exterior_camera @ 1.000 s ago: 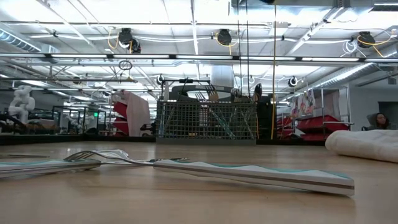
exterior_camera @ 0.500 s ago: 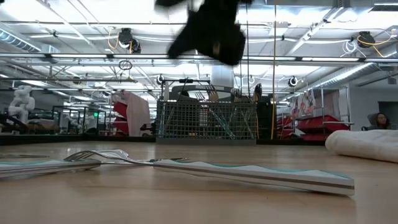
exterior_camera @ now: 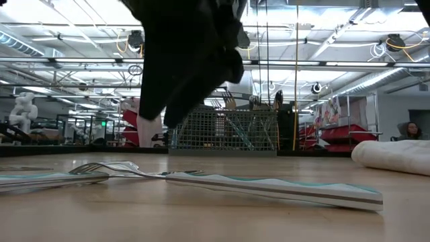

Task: Sort silverware
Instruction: Put the fork into the silverware rack

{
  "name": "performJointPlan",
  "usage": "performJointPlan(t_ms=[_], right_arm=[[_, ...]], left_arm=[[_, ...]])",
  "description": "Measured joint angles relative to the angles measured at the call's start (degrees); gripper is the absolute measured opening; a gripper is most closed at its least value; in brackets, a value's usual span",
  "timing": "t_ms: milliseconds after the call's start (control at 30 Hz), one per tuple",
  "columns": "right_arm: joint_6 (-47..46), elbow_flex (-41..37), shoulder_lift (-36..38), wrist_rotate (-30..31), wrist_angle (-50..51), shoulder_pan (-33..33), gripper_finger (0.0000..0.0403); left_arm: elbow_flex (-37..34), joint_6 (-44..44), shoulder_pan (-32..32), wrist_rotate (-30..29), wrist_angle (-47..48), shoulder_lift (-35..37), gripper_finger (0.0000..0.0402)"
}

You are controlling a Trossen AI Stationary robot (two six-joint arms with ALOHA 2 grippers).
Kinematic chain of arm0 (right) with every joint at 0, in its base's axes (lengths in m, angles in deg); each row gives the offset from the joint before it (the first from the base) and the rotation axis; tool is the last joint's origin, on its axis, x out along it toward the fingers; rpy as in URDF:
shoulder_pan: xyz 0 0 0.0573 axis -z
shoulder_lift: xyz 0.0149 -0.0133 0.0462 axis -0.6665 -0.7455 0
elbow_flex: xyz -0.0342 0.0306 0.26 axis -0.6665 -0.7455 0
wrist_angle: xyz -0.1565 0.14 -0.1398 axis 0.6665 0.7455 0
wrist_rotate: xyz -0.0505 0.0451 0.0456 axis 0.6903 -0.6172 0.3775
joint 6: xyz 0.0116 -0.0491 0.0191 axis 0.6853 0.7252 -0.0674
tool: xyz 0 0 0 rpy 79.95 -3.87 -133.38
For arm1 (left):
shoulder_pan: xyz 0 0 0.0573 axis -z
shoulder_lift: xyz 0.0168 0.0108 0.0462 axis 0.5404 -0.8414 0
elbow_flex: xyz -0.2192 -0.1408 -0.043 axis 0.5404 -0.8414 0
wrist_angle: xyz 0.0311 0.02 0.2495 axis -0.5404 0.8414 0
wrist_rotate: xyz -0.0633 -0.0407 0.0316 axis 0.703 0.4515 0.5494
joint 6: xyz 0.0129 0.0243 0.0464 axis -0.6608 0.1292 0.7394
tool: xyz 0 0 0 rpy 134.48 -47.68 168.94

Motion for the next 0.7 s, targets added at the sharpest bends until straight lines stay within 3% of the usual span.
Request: performJointPlan(t_ms=[367, 567, 700], right_arm=[[-1.2, 0.0, -1.1, 0.2, 0.4, -0.5, 0.0176], [-2.4, -0.1, -4.0, -5.1, -0.8, -0.6, 0.0203], [-4.4, -0.1, -5.0, -4.9, -0.5, -0.7, 0.0213]], left_arm=[[0.0, 1.1, 0.0, -0.4, 0.2, 0.0, 0.0169], [0.0, 1.2, 0.0, -0.5, 0.9, 0.0, 0.0169], [0.0, 1.4, 0.0, -0.6, 1.8, 0.0, 0.0169]])
